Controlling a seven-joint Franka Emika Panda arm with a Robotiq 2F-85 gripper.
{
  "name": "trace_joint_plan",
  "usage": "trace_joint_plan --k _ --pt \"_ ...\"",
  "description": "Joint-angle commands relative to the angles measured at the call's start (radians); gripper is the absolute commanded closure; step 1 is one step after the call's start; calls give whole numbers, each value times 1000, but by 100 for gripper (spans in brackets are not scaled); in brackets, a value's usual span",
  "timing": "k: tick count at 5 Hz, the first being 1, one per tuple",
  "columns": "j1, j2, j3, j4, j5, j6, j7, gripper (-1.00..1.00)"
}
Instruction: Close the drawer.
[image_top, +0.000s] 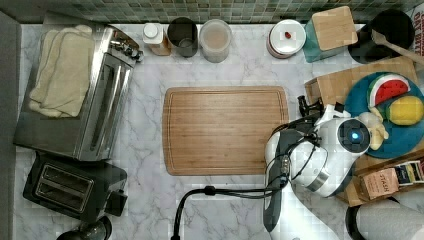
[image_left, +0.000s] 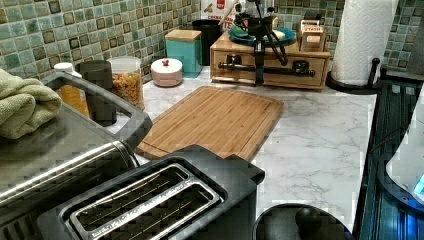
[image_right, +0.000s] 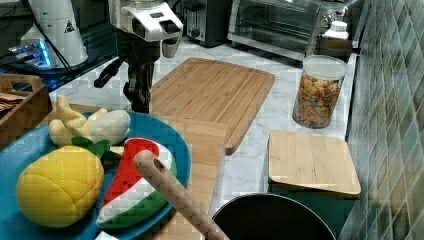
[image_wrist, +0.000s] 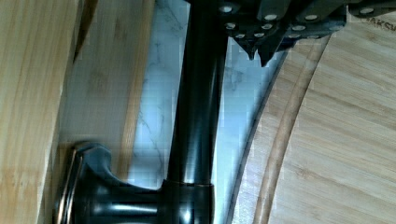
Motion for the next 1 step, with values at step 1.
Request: trace_joint_plan --k 1 --pt "-88 -38 -115 199 -24 70 0 100"
